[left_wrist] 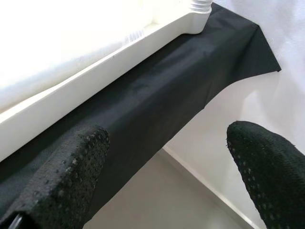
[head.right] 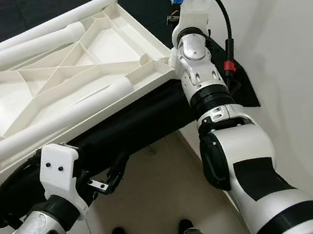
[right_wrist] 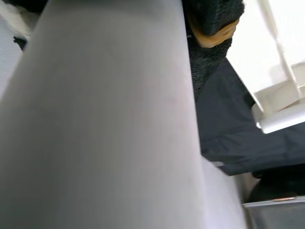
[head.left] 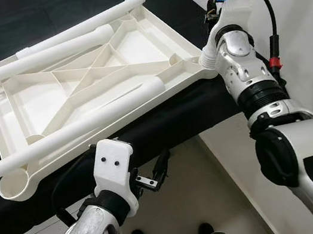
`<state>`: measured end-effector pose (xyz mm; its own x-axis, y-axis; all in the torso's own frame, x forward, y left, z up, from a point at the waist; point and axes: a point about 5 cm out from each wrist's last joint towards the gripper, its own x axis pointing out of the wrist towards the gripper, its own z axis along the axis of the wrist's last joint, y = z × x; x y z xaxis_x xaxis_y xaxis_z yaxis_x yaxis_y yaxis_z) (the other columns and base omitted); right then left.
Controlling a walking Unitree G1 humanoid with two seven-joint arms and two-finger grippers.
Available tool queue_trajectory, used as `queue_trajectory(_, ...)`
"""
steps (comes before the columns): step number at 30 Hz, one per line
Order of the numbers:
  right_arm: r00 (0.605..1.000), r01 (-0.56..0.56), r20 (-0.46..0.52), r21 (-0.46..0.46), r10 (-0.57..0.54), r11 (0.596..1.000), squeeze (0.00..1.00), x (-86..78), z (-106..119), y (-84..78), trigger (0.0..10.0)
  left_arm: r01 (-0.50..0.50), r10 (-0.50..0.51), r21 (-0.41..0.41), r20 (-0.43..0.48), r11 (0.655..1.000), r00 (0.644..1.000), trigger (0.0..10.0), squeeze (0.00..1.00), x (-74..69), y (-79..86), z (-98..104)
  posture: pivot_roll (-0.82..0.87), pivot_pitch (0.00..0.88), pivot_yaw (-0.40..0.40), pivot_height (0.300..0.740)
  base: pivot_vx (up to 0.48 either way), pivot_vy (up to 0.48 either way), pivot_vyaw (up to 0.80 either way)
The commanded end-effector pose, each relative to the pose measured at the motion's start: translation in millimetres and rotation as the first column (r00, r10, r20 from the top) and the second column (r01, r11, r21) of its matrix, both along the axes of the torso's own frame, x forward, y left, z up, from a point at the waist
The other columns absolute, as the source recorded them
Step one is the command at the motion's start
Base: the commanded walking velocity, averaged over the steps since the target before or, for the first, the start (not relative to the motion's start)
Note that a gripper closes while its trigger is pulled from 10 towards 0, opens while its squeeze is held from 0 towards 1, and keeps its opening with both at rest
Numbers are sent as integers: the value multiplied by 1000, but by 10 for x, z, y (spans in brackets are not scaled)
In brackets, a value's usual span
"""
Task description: Building children table
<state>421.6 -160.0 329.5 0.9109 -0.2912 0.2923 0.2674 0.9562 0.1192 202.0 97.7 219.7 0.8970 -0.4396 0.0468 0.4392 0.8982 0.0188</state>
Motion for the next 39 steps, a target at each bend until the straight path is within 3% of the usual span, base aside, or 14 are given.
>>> queue_trajectory(1, 961, 86, -264, 21, -77, 996, 0, 26, -658, -80, 10000, -10, 10, 7, 0, 1000, 1000, 10000, 0, -12, 17, -18, 141, 380, -33, 740, 0, 0, 0)
queue_trajectory(7, 946, 191, -271, 29, -176, 981, 0, 9, -636, -1, 10000, -13, 13, 7, 4, 1000, 1000, 10000, 0, 1, 28, -8, 137, 390, -37, 740, 0, 0, 0)
queue_trajectory(12, 944, 199, -274, 35, -182, 979, 0, 8, -637, 6, 10000, -14, 14, 7, 5, 1000, 1000, 10000, 0, 3, 28, -7, 137, 390, -37, 740, 0, 0, 0)
queue_trajectory(25, 903, 339, -312, 91, -296, 937, 0, -37, -594, 277, 10000, 99, -96, -41, 52, 994, 994, 10000, 0, -1, -107, 94, 130, 388, -40, 740, 0, 0, 0)
queue_trajectory(36, 856, 464, -303, 96, -418, 881, 0, -144, -580, 600, 10000, 76, -75, -32, 53, 997, 996, 10000, 0, 22, -105, 80, 127, 384, -49, 740, 0, 0, 0)
queue_trajectory(37, 861, 456, -292, 82, -416, 886, 0, -177, -581, 755, 10000, 68, -66, -32, 57, 997, 996, 10000, 0, 31, -104, 77, 124, 375, -58, 740, 0, 0, 0)
queue_trajectory(39, 863, 453, -290, 76, -415, 888, 0, -189, -586, 805, 10000, 65, -63, -34, 58, 997, 996, 10000, 0, 33, -104, 77, 124, 374, -59, 740, 0, 0, 0)
